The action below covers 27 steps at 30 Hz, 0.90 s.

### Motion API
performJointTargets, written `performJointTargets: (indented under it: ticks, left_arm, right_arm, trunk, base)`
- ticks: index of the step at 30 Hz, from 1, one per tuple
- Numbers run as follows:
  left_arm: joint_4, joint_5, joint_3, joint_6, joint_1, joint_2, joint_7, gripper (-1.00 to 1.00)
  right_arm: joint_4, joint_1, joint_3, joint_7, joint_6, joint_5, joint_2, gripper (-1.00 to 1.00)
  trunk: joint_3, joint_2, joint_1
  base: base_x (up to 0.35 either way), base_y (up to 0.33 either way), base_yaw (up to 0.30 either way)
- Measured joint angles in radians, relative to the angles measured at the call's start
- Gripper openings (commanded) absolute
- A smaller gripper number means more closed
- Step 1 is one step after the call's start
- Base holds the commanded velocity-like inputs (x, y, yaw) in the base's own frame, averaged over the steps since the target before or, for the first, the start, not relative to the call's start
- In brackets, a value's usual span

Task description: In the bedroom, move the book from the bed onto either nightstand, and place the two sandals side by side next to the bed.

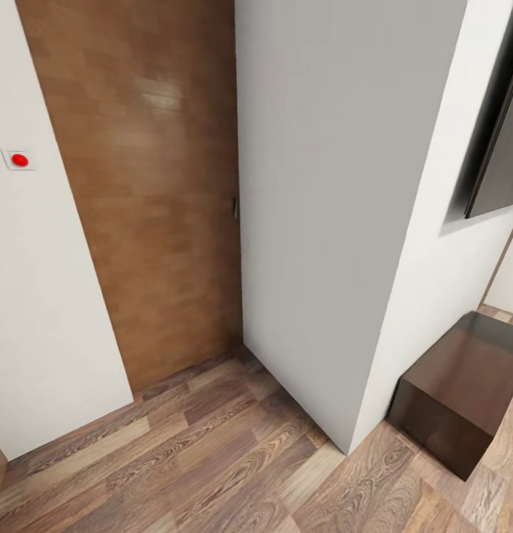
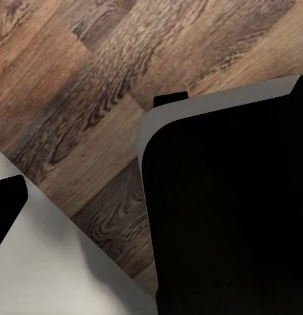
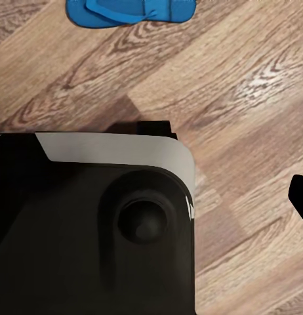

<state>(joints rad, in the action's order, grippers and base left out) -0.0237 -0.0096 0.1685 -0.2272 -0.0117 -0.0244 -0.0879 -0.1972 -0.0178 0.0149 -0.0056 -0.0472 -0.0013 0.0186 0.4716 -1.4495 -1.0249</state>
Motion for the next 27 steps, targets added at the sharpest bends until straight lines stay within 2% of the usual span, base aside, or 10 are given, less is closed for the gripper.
performJointTargets:
  ticks: [11, 27]
  left_arm:
    - [0.000, 0.000, 0.000, 0.000, 0.000, 0.001, 0.000, 1.00]
    - [0.000, 0.000, 0.000, 0.000, 0.000, 0.001, 0.000, 1.00]
  right_arm:
    - [0.000, 0.000, -0.001, 0.000, 0.000, 0.000, 0.000, 1.00]
    - [0.000, 0.000, -0.001, 0.000, 0.000, 0.000, 0.000, 1.00]
  trunk:
    - [0.000, 0.000, 0.000]
    - [0.000, 0.000, 0.000]
  base:
    - [0.028, 0.001, -0.018]
    - [0.004, 0.000, -0.106]
